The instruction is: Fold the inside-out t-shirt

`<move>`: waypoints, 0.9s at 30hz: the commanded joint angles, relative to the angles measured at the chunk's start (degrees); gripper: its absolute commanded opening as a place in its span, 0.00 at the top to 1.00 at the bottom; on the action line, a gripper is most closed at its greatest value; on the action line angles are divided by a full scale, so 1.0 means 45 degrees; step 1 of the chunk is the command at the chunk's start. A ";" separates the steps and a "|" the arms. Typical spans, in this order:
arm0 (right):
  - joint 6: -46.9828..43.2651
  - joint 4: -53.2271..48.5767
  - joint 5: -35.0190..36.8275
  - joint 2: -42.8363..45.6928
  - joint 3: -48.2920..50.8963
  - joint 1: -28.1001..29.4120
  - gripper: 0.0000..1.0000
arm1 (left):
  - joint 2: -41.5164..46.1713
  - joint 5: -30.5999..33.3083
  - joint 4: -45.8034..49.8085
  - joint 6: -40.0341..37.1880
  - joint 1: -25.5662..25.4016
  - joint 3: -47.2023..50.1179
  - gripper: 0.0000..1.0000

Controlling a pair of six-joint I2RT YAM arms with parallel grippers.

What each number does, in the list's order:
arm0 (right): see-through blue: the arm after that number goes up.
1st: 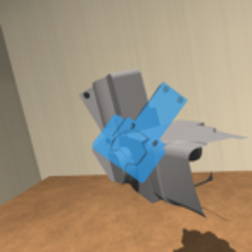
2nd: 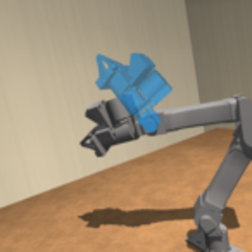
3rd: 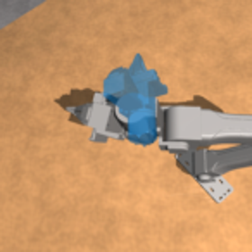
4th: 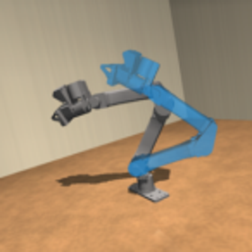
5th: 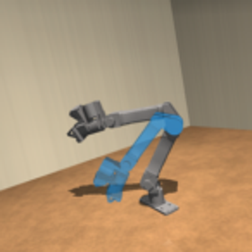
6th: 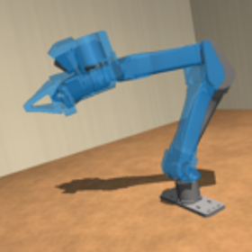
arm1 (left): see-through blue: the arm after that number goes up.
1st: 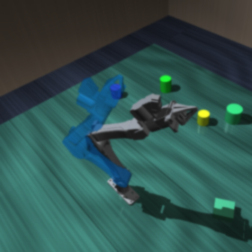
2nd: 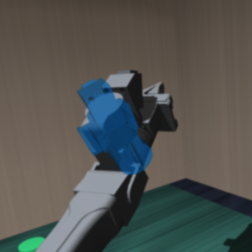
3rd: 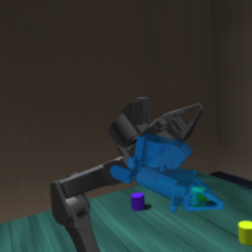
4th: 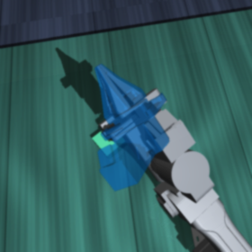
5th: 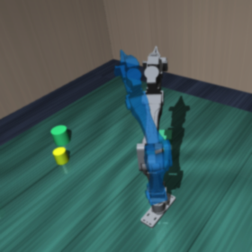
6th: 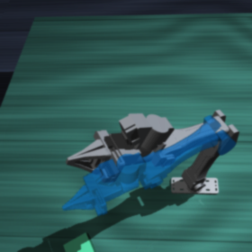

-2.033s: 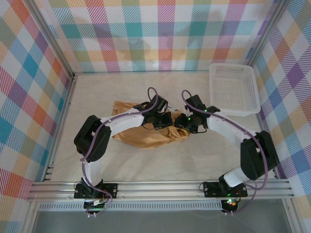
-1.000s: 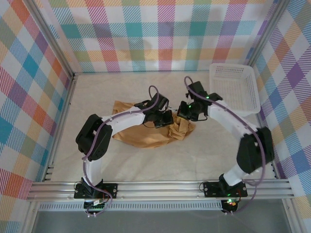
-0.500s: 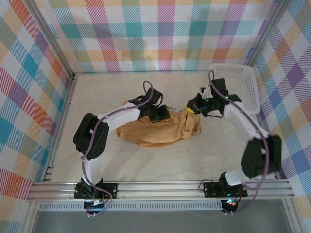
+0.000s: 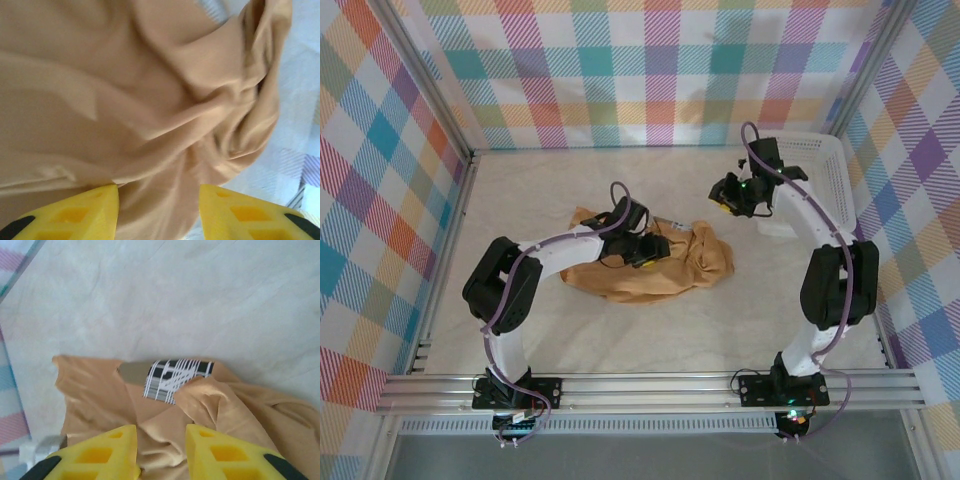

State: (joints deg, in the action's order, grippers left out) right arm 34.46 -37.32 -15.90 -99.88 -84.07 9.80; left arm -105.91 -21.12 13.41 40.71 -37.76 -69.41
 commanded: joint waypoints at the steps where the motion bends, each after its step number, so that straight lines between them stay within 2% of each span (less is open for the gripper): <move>1: -0.0549 -0.0723 0.0687 -0.0073 0.0338 0.0226 0.66 | 0.0139 0.0332 0.0311 -0.0204 0.0090 0.0475 0.54; 7: -0.1076 -0.0115 0.0589 0.0945 0.2059 0.1491 0.75 | 0.0279 0.0495 0.0976 -0.0486 0.0090 0.0301 0.55; 13: -0.1401 -0.0925 0.1616 0.0062 0.2687 0.1688 0.70 | 0.0060 0.0677 0.1436 -0.0555 0.0148 0.0072 0.55; 18: -0.1229 -0.0393 0.1135 -0.0776 0.2693 0.1687 0.71 | -0.0164 0.0599 0.1357 -0.0383 0.0284 0.0133 0.55; 22: -0.1100 -0.0408 0.1126 -0.1134 0.2355 0.1688 0.83 | -0.0198 0.0486 0.1373 -0.0360 0.0285 0.0043 0.56; 24: -0.1105 -0.0393 0.1207 -0.0891 0.2375 0.1667 1.00 | -0.0101 0.0534 0.1432 -0.0373 0.0302 0.0033 0.57; 27: -0.1188 -0.0403 0.0869 -0.0297 0.2509 0.1489 1.00 | -0.0038 0.0539 0.1454 -0.0412 0.0343 0.0014 0.57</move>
State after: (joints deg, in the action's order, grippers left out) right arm 29.50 -38.83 -10.59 -104.64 -72.31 17.23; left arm -106.06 -18.81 18.09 39.40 -36.91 -67.83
